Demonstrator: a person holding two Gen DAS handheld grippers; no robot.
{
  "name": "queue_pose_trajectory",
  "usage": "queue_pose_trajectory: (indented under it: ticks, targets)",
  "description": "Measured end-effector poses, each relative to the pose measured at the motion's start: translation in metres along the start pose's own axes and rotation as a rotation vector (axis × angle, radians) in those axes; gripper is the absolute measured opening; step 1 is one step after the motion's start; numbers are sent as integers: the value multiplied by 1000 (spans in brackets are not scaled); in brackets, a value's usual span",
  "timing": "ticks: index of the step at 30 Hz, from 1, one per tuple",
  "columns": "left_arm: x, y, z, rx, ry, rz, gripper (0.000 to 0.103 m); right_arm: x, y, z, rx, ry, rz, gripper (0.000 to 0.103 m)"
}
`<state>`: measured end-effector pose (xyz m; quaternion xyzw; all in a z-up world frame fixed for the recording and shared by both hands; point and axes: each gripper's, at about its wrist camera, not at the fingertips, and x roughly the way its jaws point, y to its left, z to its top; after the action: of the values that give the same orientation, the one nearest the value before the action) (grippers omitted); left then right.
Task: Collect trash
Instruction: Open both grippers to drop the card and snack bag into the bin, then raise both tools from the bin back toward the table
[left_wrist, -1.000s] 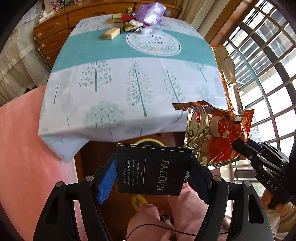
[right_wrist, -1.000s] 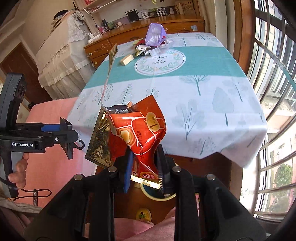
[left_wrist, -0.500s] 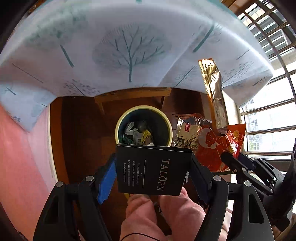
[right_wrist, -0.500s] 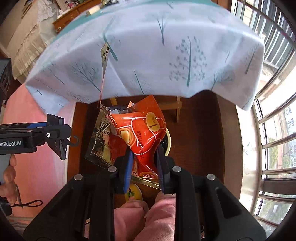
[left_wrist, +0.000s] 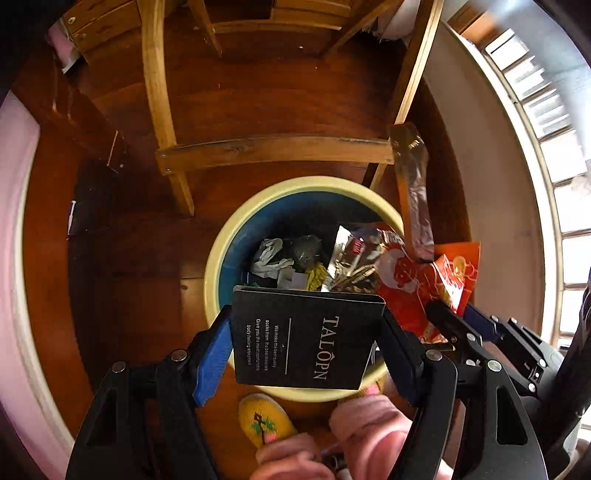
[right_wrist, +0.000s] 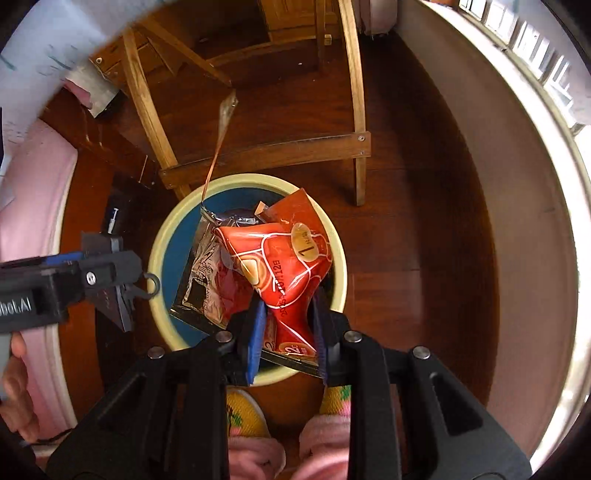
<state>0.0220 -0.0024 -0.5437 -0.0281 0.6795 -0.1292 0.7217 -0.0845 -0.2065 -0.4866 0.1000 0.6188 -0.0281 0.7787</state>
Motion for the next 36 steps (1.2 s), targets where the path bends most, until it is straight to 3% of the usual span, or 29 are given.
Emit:
queue_pose_trajectory:
  ticks: [4, 9, 11, 13, 19, 28, 36]
  targets:
    - [41, 6, 3, 8, 5, 14, 75, 43, -2, 0, -16, -17, 12, 21]
    - [65, 16, 6, -43, 15, 7, 75, 82, -5, 10, -32, -12, 13, 25]
    - [69, 22, 9, -48, 12, 9, 76, 93, -10, 13, -35, 3, 12, 32]
    - [73, 25, 10, -48, 9, 11, 78, 100, -11, 17, -35, 15, 13, 55]
    - [68, 31, 10, -52, -19, 8, 84, 110, -13, 20, -44, -9, 11, 56]
    - [34, 27, 8, -46, -27, 22, 86, 71, -14, 15, -23, -17, -5, 56]
    - [-82, 14, -6, -83, -42, 16, 86, -29, -9, 19, 18, -6, -13, 56]
